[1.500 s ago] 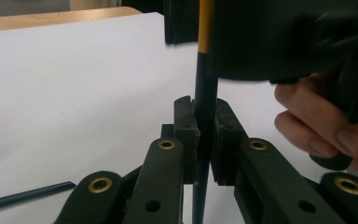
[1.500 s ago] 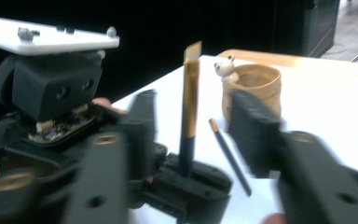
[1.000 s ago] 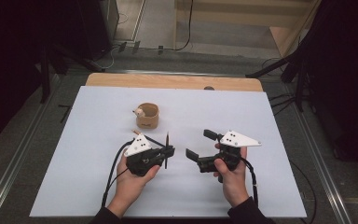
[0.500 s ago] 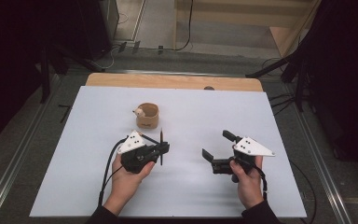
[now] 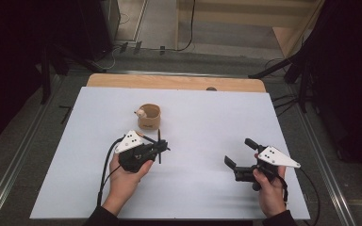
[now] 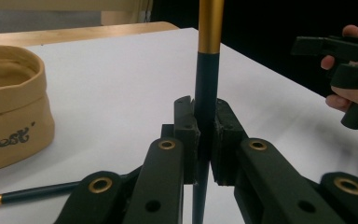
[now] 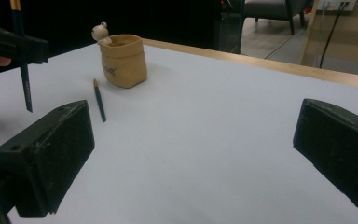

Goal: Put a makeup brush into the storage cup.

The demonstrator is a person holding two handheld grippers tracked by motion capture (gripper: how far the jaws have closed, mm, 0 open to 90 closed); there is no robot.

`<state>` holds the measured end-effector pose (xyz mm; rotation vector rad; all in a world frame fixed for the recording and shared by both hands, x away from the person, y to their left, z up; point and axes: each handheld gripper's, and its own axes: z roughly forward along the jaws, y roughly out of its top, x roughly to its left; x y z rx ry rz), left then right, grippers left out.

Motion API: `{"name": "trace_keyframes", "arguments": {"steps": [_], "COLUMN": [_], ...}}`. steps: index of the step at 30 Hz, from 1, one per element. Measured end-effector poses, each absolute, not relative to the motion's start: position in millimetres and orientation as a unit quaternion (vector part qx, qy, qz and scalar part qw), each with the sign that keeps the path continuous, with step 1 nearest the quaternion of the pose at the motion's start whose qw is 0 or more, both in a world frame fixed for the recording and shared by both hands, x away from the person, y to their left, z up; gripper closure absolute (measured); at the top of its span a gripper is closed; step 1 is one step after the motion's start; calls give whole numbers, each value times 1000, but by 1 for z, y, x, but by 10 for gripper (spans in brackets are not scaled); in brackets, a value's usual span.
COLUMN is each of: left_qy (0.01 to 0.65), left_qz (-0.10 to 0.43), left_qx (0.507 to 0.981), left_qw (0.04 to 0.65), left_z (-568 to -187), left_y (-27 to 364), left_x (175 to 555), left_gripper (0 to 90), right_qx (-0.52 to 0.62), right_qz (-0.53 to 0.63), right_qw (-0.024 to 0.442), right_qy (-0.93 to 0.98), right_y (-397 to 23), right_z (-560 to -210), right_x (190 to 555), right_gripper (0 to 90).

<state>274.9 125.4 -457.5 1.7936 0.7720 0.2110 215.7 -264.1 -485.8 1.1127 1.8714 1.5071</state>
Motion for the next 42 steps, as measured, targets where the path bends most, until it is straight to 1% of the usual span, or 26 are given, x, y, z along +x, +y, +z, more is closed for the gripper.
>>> {"name": "trace_keyframes", "arguments": {"steps": [5, 10, 19, 22, 27, 35, 42], "left_qy": [333, 332, 337, 346, 351, 339, 339], "left_qz": [91, 103, 128, 136, 143, 151, 160], "left_qx": [754, 752, 737, 725, 721, 715, 700], "left_qw": [559, 560, 571, 579, 580, 592, 608], "left_z": [-455, -447, -431, -427, -422, -418, -414], "left_y": [129, 133, 143, 148, 152, 155, 157], "left_x": [278, 284, 298, 306, 314, 328, 338], "left_gripper": [839, 838, 838, 839, 838, 838, 837], "right_qx": [411, 418, 415, 419, 420, 422, 421], "right_qz": [552, 542, 547, 552, 551, 549, 552], "right_qw": [247, 249, 246, 241, 238, 241, 241], "right_qy": [682, 685, 684, 680, 681, 680, 679], "right_y": [-275, -288, -293, -295, -295, -297, -298], "right_z": [-487, -494, -494, -494, -496, -497, -496], "right_x": [211, 205, 198, 196, 195, 195, 194], "right_gripper": [0, 0, 0, 0, 0, 0, 0]}}
